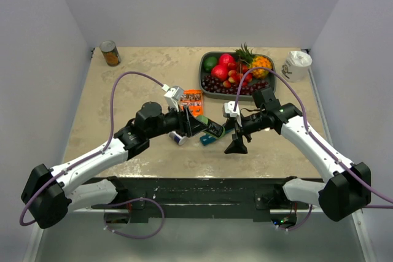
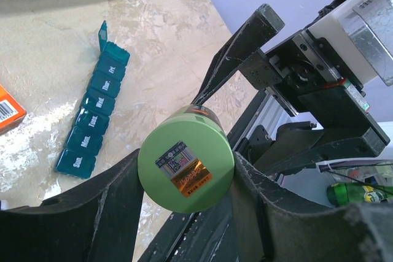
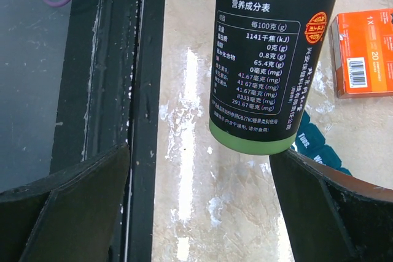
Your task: Sort the pills into containers
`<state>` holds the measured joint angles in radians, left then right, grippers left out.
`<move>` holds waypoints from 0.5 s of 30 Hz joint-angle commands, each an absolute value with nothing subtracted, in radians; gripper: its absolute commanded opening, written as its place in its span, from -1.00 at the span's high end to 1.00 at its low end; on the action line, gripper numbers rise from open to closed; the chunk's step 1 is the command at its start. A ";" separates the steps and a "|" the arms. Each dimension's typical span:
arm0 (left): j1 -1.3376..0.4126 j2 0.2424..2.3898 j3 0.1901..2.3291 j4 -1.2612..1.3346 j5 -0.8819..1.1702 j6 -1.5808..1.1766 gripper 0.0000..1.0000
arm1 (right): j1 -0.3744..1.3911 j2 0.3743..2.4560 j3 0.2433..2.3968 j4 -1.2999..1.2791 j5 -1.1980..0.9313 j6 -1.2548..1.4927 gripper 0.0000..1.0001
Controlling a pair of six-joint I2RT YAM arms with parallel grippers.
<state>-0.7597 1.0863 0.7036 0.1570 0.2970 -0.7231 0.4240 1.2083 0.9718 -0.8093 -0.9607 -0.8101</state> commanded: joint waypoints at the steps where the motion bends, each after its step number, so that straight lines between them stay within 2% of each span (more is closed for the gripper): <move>1: -0.759 1.083 0.726 0.293 0.333 -0.753 1.00 | 0.428 1.178 0.986 -0.825 -1.006 -0.805 -0.98; 15: -0.759 1.081 0.721 0.337 0.351 -0.776 1.00 | 0.428 1.177 1.035 -0.885 -1.011 -0.833 -0.98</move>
<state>-0.7593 1.0912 0.7036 0.2043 0.3290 -0.7490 0.4244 1.2015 0.9871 -0.8608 -0.9607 -0.8162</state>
